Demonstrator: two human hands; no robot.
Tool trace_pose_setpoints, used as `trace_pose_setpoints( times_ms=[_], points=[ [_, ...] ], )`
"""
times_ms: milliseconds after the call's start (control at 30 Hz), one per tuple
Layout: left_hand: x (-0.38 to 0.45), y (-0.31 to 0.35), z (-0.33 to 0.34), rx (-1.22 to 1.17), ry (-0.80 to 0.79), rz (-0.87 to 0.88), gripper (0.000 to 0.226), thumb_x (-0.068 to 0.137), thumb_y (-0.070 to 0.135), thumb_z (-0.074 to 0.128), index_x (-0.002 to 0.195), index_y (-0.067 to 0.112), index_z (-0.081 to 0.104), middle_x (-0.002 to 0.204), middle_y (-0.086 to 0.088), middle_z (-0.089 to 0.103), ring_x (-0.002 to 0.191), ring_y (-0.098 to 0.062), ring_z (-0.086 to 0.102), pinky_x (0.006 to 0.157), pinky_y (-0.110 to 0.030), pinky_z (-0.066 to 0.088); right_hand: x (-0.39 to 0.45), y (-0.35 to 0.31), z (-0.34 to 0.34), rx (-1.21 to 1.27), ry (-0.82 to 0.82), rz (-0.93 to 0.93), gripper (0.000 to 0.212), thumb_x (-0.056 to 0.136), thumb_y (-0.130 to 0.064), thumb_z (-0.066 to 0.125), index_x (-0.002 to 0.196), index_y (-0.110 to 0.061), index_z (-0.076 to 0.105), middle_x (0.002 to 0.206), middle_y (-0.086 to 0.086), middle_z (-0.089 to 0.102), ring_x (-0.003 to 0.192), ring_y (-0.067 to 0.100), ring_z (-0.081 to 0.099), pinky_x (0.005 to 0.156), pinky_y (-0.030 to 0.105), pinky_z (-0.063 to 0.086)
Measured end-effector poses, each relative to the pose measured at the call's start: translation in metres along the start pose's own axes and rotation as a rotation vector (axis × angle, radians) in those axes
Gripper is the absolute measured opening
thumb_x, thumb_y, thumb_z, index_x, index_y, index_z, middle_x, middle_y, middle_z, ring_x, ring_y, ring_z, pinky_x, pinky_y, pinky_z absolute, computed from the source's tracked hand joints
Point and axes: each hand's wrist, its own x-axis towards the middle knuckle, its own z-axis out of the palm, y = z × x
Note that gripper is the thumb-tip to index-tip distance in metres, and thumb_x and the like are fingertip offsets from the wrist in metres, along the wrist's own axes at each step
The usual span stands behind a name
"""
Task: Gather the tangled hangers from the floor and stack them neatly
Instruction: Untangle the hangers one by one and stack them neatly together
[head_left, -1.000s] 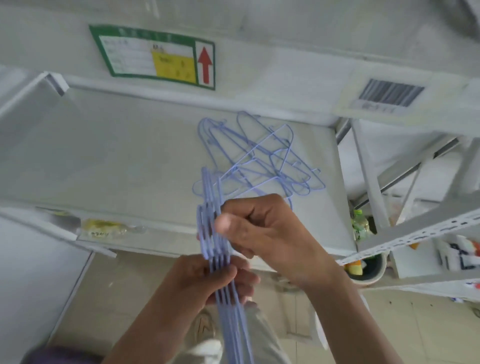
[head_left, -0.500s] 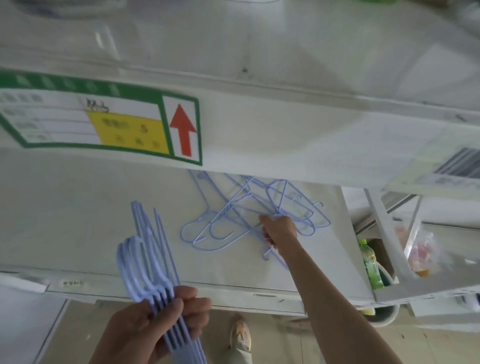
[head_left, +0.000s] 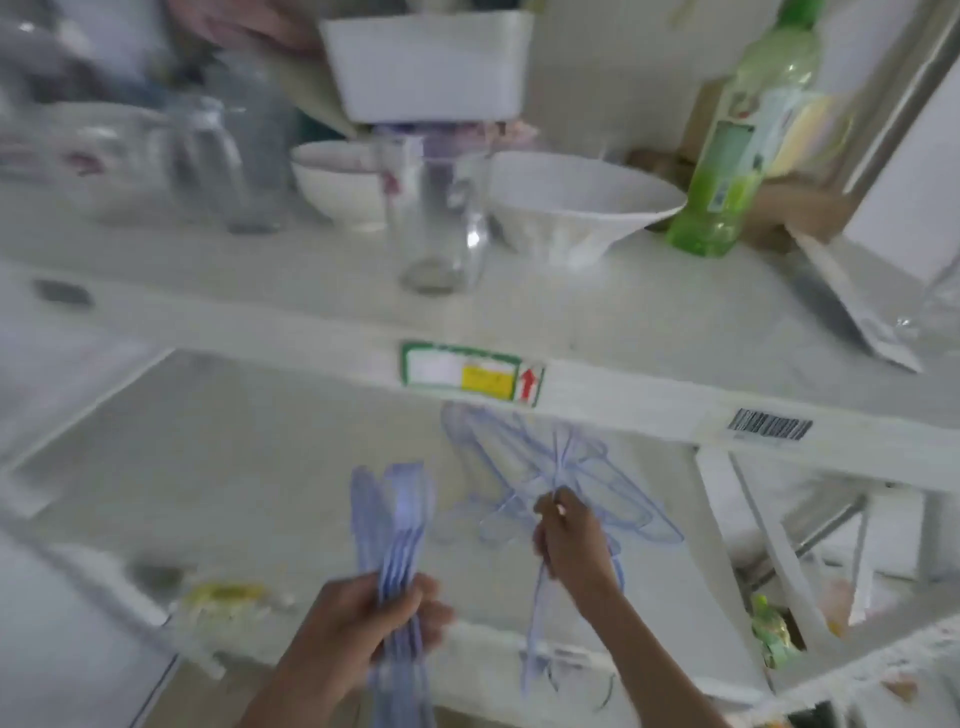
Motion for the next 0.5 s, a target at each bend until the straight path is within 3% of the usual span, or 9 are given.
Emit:
trace_pose_setpoints(
  times_ms=[100, 200, 300, 400, 500],
  points=[
    [-0.004, 0.003, 0.005, -0.050, 0.061, 0.030, 0.014, 0.092, 0.004, 0.067, 0.098, -0.006, 0.075, 0.092, -0.029, 0.078, 0.079, -0.034, 0.080, 0.070, -0.033, 0.065, -0.046, -0.005, 0.000, -0.095, -0.069, -0.127, 0.025, 0.106, -0.020, 0.050, 0.083, -0.011, 0.057, 0.044, 0.001, 0.056, 0.035, 0.007, 0.042, 0.039, 0.020, 0.032],
    [-0.007, 0.001, 0.004, -0.006, 0.079, 0.040, 0.015, 0.099, 0.005, 0.063, 0.102, 0.002, 0.077, 0.095, -0.017, 0.082, 0.087, -0.025, 0.081, 0.077, -0.028, 0.064, -0.098, -0.003, 0.014, -0.058, -0.173, -0.141, 0.032, 0.107, -0.027, 0.048, 0.076, -0.019, 0.053, 0.046, 0.002, 0.057, 0.040, 0.011, 0.044, 0.044, 0.027, 0.035],
    [-0.009, -0.003, 0.003, 0.079, 0.102, 0.067, 0.015, 0.099, 0.012, 0.065, 0.104, 0.009, 0.080, 0.097, -0.009, 0.083, 0.095, -0.020, 0.080, 0.090, -0.034, 0.061, -0.142, -0.002, 0.038, -0.085, -0.247, -0.161, 0.032, 0.105, -0.027, 0.047, 0.074, -0.023, 0.050, 0.054, 0.002, 0.063, 0.048, 0.010, 0.050, 0.054, 0.030, 0.043],
    [-0.014, -0.016, 0.000, 0.126, 0.069, 0.101, 0.016, 0.097, 0.011, 0.069, 0.106, 0.003, 0.080, 0.092, -0.003, 0.083, 0.091, -0.010, 0.078, 0.082, -0.022, 0.059, -0.170, 0.000, 0.064, -0.212, -0.370, -0.260, 0.020, 0.108, -0.027, 0.043, 0.098, -0.028, 0.060, 0.074, 0.005, 0.067, 0.069, 0.023, 0.062, 0.069, 0.043, 0.049],
    [-0.029, -0.027, -0.008, 0.104, 0.065, 0.093, 0.027, 0.098, 0.017, 0.068, 0.119, 0.001, 0.076, 0.108, -0.010, 0.081, 0.105, -0.018, 0.077, 0.088, -0.022, 0.059, -0.180, -0.001, 0.075, -0.342, -0.402, -0.282, 0.026, 0.111, -0.034, 0.035, 0.128, -0.024, 0.053, 0.089, 0.012, 0.070, 0.082, 0.036, 0.065, 0.071, 0.043, 0.053]
  ],
)
